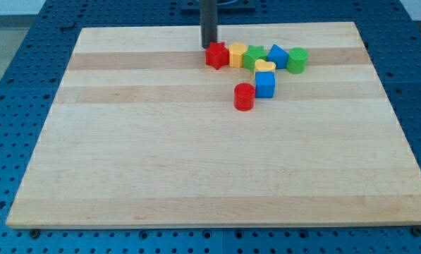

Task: Slide the red circle towards the bottom of the blue cube

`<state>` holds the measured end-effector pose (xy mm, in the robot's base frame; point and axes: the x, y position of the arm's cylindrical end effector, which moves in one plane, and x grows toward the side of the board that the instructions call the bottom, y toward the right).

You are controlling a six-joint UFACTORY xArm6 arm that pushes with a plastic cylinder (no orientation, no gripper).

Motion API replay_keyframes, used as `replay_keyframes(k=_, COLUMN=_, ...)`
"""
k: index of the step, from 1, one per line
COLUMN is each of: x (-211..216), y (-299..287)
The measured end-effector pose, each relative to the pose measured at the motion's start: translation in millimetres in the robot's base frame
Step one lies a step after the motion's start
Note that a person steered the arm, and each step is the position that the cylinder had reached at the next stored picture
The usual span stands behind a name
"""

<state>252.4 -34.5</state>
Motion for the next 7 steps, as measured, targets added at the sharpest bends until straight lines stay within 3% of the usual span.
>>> replay_keyframes(k=2, x=17, y=-71)
replay_keyframes(k=3, x=53, y=-78)
replay_keyframes(k=6, x=130, y=-23)
replay_keyframes(k=7, x=135, y=-8)
